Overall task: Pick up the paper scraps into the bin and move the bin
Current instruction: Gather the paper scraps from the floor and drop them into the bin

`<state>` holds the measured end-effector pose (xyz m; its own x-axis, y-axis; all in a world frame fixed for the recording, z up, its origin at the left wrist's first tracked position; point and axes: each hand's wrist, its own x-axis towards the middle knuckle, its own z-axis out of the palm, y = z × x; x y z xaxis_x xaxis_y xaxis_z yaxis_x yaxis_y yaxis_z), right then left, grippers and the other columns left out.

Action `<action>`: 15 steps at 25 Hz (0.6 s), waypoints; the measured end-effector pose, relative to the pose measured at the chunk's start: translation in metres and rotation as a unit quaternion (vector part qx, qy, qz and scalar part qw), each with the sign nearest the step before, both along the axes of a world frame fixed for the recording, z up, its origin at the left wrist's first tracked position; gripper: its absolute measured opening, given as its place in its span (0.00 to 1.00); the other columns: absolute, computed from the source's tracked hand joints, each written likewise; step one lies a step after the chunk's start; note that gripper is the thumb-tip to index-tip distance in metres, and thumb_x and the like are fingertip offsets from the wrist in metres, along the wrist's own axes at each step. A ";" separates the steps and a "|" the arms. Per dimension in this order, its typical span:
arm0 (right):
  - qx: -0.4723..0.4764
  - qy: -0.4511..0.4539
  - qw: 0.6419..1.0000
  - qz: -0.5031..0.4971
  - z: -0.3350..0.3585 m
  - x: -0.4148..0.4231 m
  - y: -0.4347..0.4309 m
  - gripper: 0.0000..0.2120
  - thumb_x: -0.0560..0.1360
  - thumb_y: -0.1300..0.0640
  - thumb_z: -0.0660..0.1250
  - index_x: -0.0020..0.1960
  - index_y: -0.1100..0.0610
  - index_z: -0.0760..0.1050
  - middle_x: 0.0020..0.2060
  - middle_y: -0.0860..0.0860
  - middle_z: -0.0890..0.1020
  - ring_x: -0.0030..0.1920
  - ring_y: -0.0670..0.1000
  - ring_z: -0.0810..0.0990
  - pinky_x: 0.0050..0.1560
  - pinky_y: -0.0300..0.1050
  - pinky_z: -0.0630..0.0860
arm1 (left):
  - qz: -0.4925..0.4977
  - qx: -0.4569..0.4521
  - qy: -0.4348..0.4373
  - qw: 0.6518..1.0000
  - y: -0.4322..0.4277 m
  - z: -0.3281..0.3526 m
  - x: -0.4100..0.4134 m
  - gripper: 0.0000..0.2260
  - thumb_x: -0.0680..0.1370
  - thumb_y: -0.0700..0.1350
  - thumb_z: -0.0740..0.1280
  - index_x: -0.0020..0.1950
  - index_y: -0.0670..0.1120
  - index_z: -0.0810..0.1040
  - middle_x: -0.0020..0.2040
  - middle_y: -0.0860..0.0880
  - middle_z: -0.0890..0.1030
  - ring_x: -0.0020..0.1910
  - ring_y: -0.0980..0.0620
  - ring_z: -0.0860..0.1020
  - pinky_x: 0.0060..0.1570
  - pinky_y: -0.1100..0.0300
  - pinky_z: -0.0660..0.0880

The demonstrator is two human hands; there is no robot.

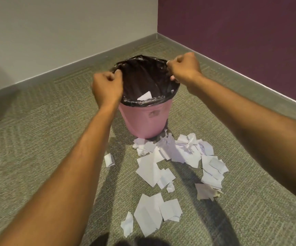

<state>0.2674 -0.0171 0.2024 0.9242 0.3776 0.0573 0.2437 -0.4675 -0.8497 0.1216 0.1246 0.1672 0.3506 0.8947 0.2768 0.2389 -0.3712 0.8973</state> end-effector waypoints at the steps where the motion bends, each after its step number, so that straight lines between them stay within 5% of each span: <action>1: 0.012 -0.008 1.000 -0.012 -0.007 -0.005 -0.013 0.11 0.75 0.61 0.64 0.39 0.67 0.79 0.33 0.57 0.79 0.34 0.53 0.76 0.37 0.51 0.76 | 0.030 0.009 -0.006 1.000 -0.013 -0.017 -0.014 0.20 0.74 0.49 0.65 0.23 0.46 0.68 0.21 0.52 0.66 0.23 0.54 0.65 0.31 0.58 0.68; 5: -0.035 -0.004 0.999 -0.001 -0.056 -0.030 -0.078 0.10 0.77 0.63 0.66 0.40 0.68 0.79 0.36 0.60 0.83 0.36 0.53 0.82 0.37 0.48 0.81 | -0.067 0.001 0.128 0.989 -0.077 -0.105 -0.057 0.20 0.77 0.50 0.64 0.27 0.43 0.70 0.25 0.48 0.71 0.27 0.48 0.69 0.34 0.52 0.73; 7: -0.101 0.030 0.994 0.032 -0.087 -0.043 -0.113 0.08 0.76 0.63 0.67 0.39 0.64 0.77 0.33 0.54 0.79 0.35 0.50 0.79 0.35 0.41 0.75 | -0.190 0.020 0.224 0.956 -0.106 -0.144 -0.069 0.16 0.77 0.52 0.66 0.32 0.46 0.74 0.32 0.48 0.76 0.31 0.48 0.74 0.34 0.55 0.72; 9: -0.199 0.063 0.976 0.068 -0.122 -0.050 -0.149 0.04 0.74 0.60 0.70 0.42 0.61 0.78 0.36 0.52 0.79 0.39 0.52 0.79 0.37 0.41 0.72 | -0.284 0.037 0.314 0.905 -0.131 -0.170 -0.079 0.13 0.76 0.56 0.68 0.47 0.46 0.79 0.46 0.47 0.79 0.45 0.47 0.78 0.43 0.53 0.76; 12: -0.362 0.100 0.917 0.133 -0.169 -0.068 -0.196 0.25 0.70 0.51 0.76 0.63 0.60 0.75 0.56 0.57 0.80 0.56 0.58 0.79 0.50 0.47 0.75 | -0.384 0.105 0.448 0.800 -0.152 -0.205 -0.094 0.32 0.72 0.65 0.68 0.71 0.50 0.68 0.66 0.45 0.72 0.64 0.44 0.70 0.59 0.50 0.71; 15: -0.464 0.128 0.857 0.182 -0.208 -0.089 -0.226 0.50 0.66 0.43 0.78 0.78 0.56 0.55 0.73 0.62 0.65 0.70 0.62 0.69 0.65 0.52 0.72 | -0.407 0.134 0.529 0.733 -0.158 -0.228 -0.097 0.43 0.69 0.69 0.66 0.78 0.55 0.54 0.76 0.43 0.57 0.74 0.41 0.57 0.67 0.43 0.63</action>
<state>0.1785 -0.2432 -0.0052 0.6727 0.4172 -0.6111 0.3785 -0.9037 -0.2003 0.0243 -0.0338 -0.0604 0.8834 0.2330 -0.4067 0.3489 -0.9063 0.2386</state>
